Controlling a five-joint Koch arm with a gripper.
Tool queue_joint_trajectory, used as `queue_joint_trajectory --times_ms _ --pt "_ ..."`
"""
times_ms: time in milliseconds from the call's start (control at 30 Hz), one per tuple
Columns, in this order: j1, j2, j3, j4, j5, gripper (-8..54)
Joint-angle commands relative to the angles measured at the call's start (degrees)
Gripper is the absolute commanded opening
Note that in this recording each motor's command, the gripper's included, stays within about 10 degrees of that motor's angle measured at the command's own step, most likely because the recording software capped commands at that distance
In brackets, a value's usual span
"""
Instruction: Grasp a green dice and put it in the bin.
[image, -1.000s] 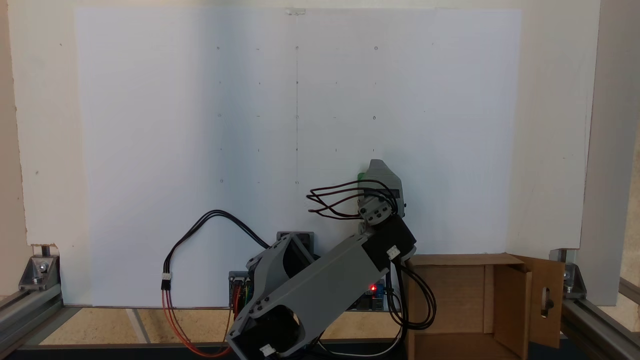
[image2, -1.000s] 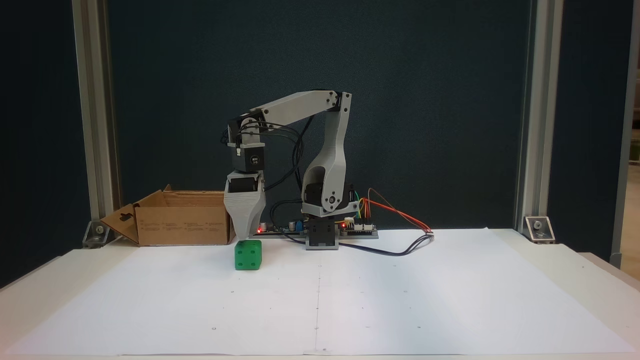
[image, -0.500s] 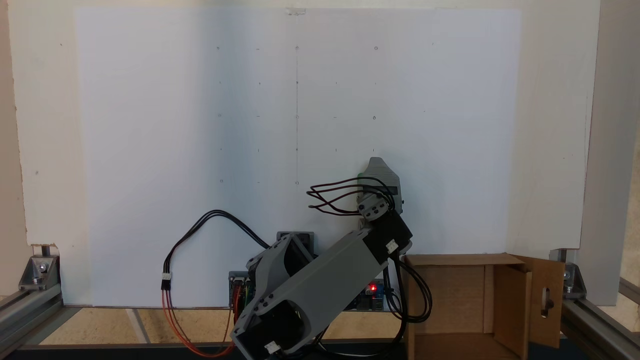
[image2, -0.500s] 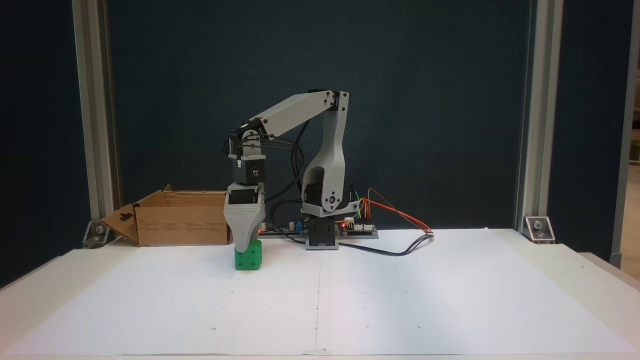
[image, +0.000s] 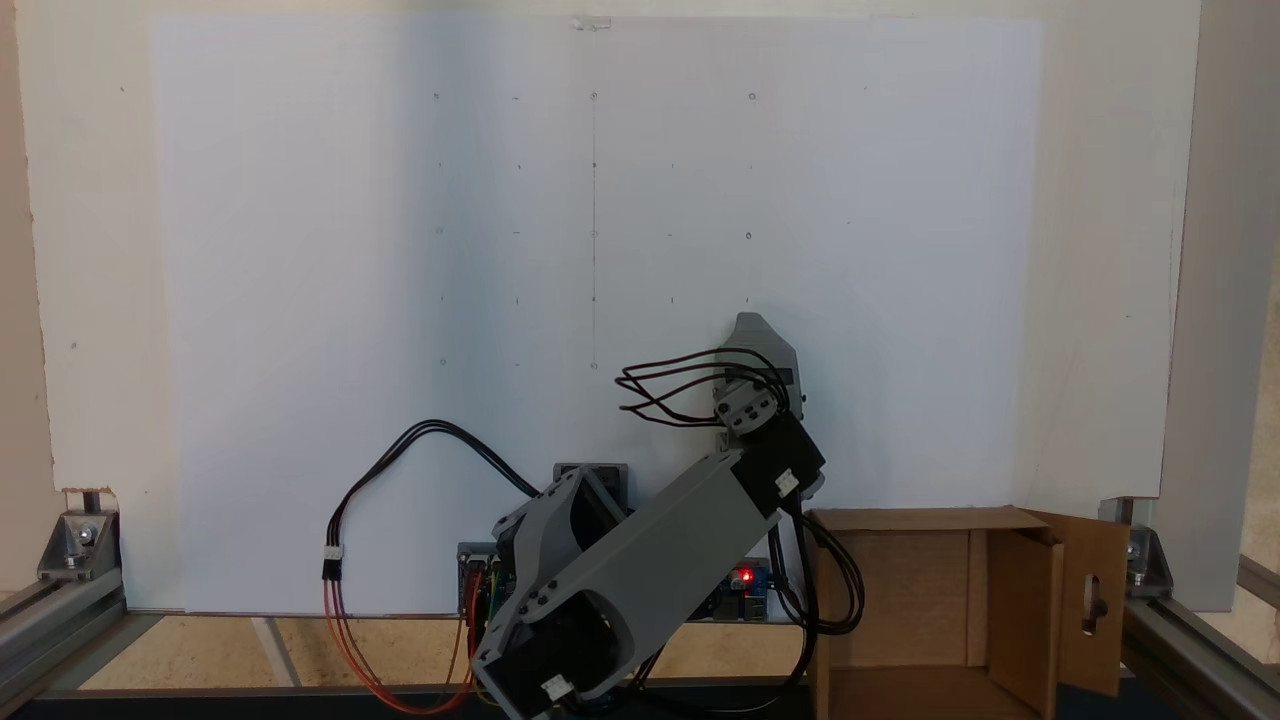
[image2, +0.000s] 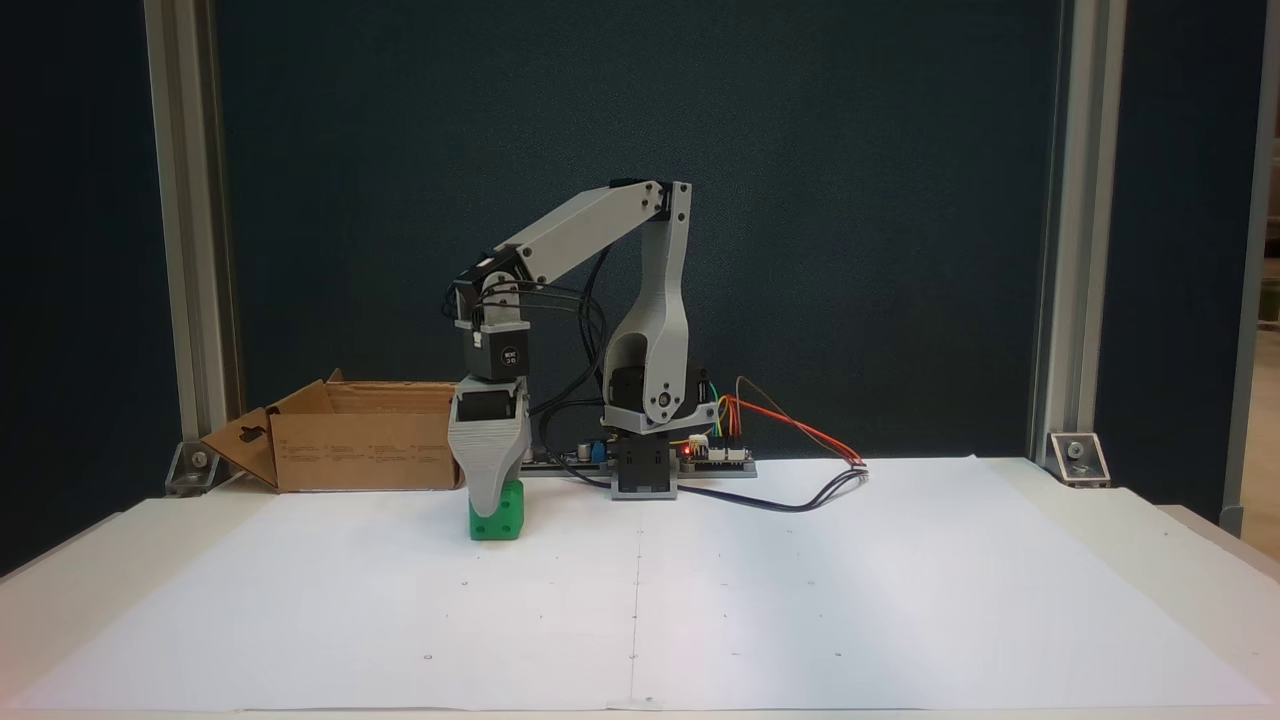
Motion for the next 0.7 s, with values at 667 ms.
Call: queue_joint_trajectory --times_ms 667 --pt "-0.35 -1.85 -0.79 -3.96 3.34 42.7"
